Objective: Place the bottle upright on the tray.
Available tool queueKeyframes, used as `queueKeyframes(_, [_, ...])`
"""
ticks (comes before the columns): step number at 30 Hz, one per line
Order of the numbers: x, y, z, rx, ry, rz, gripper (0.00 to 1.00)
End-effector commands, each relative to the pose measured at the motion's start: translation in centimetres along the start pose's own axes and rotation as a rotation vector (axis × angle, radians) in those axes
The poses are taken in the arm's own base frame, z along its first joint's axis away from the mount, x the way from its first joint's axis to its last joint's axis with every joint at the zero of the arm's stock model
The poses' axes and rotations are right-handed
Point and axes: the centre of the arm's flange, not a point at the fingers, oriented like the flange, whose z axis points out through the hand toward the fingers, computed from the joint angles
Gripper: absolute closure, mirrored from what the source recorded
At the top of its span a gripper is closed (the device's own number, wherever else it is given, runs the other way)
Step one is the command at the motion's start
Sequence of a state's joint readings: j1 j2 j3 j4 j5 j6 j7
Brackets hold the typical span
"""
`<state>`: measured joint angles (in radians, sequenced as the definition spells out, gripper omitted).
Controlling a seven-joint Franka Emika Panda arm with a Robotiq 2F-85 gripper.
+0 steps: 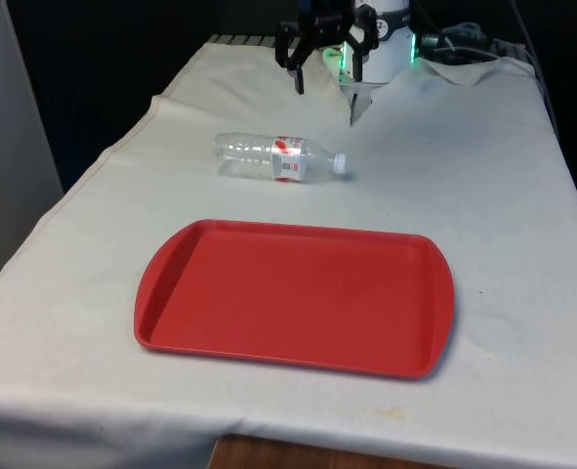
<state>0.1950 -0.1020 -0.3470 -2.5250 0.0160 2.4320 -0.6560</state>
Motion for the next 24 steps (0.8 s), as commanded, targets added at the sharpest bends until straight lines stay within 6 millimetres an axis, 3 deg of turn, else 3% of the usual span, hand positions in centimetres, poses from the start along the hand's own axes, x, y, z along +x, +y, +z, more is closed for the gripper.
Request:
queueKeyframes(1, [-0.1,0.0,0.3,-0.003,0.007,-0.008,0.00])
queueKeyframes(24, [-1.9,2.0,1.5,-0.045,0.028,-0.072,0.00])
